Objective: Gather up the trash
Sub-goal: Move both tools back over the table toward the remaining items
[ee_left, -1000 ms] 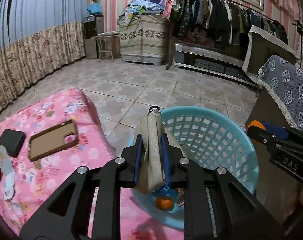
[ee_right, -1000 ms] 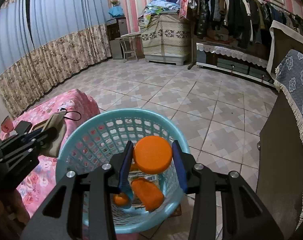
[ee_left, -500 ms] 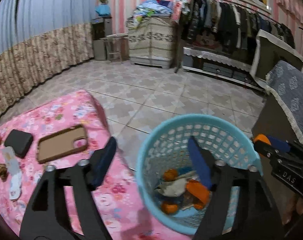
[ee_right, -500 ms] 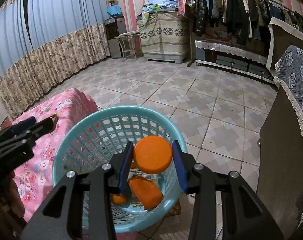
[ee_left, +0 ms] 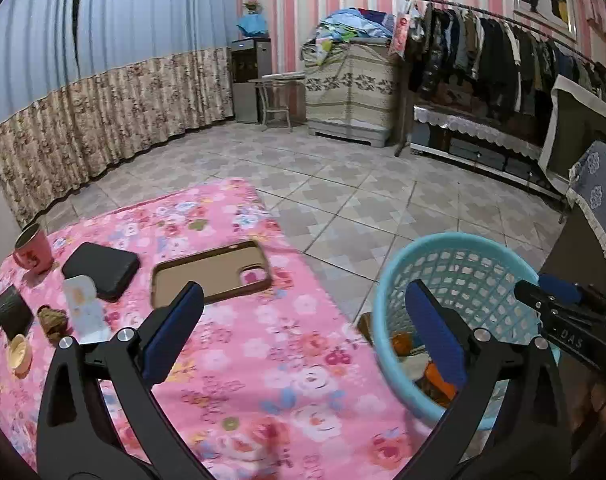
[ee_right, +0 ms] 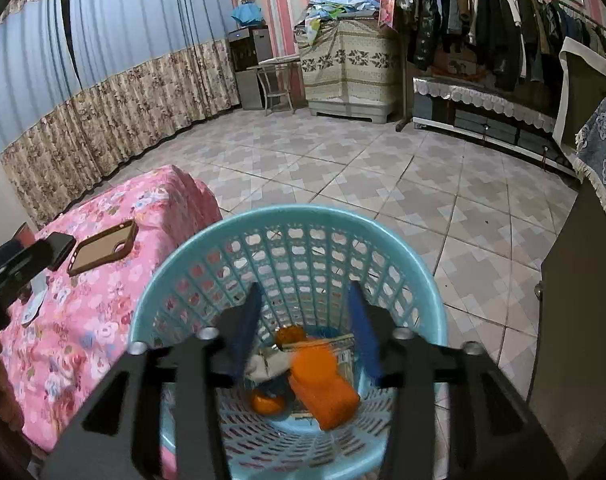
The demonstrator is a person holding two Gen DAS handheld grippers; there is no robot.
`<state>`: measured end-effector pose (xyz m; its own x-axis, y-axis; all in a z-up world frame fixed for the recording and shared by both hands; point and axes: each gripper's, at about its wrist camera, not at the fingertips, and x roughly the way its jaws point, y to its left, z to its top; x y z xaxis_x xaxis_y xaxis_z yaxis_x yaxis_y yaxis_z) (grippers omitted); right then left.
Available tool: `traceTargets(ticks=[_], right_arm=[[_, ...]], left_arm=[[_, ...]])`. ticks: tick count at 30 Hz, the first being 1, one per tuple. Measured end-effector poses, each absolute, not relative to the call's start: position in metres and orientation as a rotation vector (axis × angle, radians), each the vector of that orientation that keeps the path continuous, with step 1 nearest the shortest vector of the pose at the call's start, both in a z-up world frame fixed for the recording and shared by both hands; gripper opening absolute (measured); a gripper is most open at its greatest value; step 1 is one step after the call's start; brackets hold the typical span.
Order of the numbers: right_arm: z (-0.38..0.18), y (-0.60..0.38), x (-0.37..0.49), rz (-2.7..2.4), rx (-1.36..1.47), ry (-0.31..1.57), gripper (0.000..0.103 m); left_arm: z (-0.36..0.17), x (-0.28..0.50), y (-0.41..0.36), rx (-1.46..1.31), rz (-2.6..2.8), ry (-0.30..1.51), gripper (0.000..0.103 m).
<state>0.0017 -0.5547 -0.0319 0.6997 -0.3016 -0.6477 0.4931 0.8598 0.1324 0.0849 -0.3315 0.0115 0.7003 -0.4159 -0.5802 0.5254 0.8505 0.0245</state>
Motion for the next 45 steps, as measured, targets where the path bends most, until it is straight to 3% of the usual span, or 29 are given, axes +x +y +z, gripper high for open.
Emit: traceTargets(ticks=[1,9,29,45], right_arm=[[-0.031,-0.553,0.003,-0.453,0.309,0.655,0.072],[-0.025,-0.532,0.017,-0.473,0.268,0.637,0.091],[0.031,-0.388,0.059,-0.277,0.124,0.511,0.097],[0.034,-0.29,0.125,-0.123,0.041,0.527,0.097]], left_arm=[[0.012,0.085,-0.328,0.191,-0.522,0.596,0.097],[0.011,0.093,-0.282,0.179,-0.452,0.586,0.097],[0.029,0.125,-0.101,0.088,-0.176,0.546,0.097],[0.002,0.19,0.002,-0.034,-0.034,0.605,0.097]])
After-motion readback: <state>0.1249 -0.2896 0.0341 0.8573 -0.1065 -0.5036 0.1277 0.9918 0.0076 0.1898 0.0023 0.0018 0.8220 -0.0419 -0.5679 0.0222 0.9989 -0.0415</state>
